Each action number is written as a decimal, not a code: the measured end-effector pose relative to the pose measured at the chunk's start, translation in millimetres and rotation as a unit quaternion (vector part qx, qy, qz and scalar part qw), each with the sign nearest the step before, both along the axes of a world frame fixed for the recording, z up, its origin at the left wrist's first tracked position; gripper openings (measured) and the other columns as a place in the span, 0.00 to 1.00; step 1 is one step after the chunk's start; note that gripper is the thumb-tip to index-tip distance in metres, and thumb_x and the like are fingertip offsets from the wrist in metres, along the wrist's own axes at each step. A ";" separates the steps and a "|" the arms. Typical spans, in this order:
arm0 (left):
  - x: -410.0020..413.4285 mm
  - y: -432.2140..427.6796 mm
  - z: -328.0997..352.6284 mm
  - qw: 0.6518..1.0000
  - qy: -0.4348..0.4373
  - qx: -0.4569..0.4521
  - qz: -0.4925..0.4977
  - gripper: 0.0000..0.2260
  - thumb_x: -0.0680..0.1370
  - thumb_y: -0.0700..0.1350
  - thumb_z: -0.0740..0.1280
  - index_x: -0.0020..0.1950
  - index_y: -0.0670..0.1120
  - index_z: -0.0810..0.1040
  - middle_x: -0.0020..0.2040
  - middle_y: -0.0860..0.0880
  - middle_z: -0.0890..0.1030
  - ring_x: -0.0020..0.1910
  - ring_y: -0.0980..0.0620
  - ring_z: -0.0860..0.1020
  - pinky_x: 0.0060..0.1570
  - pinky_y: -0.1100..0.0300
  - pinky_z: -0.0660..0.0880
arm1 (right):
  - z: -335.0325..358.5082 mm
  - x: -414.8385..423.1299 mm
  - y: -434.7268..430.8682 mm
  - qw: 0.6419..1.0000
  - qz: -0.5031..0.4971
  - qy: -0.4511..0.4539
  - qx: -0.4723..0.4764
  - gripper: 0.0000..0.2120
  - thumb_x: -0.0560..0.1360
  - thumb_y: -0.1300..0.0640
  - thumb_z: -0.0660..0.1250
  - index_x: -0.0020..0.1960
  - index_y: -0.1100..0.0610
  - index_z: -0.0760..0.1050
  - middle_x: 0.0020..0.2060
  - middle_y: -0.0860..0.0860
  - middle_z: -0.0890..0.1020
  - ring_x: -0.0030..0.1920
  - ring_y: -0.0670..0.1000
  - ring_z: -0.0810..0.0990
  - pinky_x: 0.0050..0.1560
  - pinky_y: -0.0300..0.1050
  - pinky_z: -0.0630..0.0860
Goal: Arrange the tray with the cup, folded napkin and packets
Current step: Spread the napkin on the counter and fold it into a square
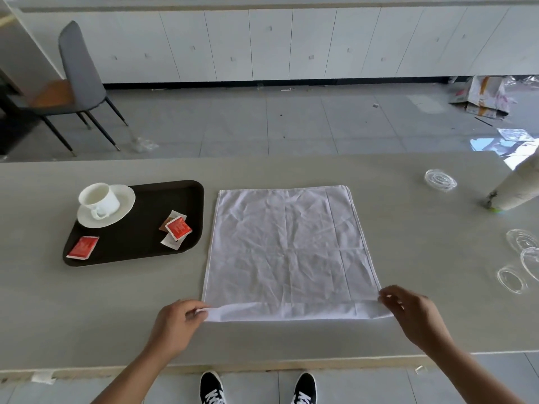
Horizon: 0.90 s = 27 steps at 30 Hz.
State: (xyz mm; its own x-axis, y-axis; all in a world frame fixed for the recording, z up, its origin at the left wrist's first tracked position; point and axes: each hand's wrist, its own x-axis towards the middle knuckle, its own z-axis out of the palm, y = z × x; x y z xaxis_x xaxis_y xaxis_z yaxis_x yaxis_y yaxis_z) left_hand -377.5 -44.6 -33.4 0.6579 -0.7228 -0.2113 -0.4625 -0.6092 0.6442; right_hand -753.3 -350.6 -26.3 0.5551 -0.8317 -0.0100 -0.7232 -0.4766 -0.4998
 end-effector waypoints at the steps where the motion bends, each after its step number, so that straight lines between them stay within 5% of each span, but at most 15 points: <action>1: 1.5 1.4 1.2 0.999 0.022 -0.007 0.023 0.09 0.71 0.40 0.75 0.41 0.55 0.85 0.37 0.60 0.84 0.39 0.64 0.81 0.40 0.72 0.74 | 2.6 -0.8 0.7 1.000 -0.015 -0.017 0.015 0.06 0.70 0.62 0.77 0.44 0.53 0.84 0.31 0.44 0.83 0.33 0.46 0.82 0.35 0.40 0.76; 7: 10.0 11.9 8.2 0.990 0.097 -0.041 0.089 0.13 0.71 0.39 0.76 0.35 0.58 0.84 0.37 0.59 0.85 0.38 0.63 0.83 0.39 0.75 0.75 | 17.8 -9.5 6.3 0.991 -0.015 -0.023 0.132 0.13 0.65 0.65 0.80 0.45 0.51 0.86 0.30 0.39 0.84 0.35 0.37 0.83 0.40 0.25 0.74; 12: 8.3 16.8 16.9 0.990 0.101 -0.058 0.079 0.13 0.71 0.41 0.76 0.38 0.62 0.85 0.38 0.58 0.86 0.38 0.63 0.82 0.37 0.75 0.74 | 19.9 -13.5 8.9 0.991 -0.003 -0.018 0.134 0.18 0.66 0.66 0.79 0.34 0.43 0.81 0.31 0.39 0.83 0.35 0.42 0.82 0.38 0.33 0.74; 15: 10.3 13.9 19.9 0.991 0.092 -0.070 0.075 0.12 0.71 0.42 0.76 0.38 0.61 0.85 0.36 0.55 0.86 0.37 0.60 0.82 0.37 0.71 0.74 | 23.1 -13.3 5.1 0.988 0.010 -0.044 0.149 0.19 0.71 0.67 0.75 0.39 0.43 0.78 0.33 0.44 0.82 0.34 0.45 0.81 0.39 0.38 0.76; 24: 15.7 -14.3 24.6 0.987 0.075 -0.095 0.104 0.05 0.73 0.44 0.74 0.40 0.53 0.84 0.36 0.56 0.84 0.34 0.60 0.80 0.34 0.71 0.73 | 40.5 -7.4 -19.9 0.983 0.003 -0.079 0.163 0.17 0.74 0.69 0.70 0.41 0.45 0.78 0.37 0.44 0.81 0.31 0.41 0.79 0.33 0.33 0.70; 27: 15.9 -27.8 23.2 0.977 0.086 -0.125 0.147 0.04 0.73 0.45 0.75 0.39 0.53 0.84 0.37 0.56 0.85 0.37 0.58 0.81 0.38 0.62 0.76 | 44.2 2.3 -29.4 0.982 -0.007 -0.098 0.158 0.16 0.74 0.69 0.70 0.39 0.48 0.79 0.37 0.46 0.82 0.30 0.41 0.78 0.32 0.33 0.69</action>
State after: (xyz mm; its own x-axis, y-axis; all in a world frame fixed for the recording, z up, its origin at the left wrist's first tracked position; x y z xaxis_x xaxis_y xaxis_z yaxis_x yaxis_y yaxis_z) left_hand -361.5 -72.3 -10.3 0.8157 -0.5502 -0.1784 -0.1622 -0.5136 0.8426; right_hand -751.0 -380.0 17.9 0.5610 -0.8115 -0.1636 -0.6035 -0.2657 -0.7518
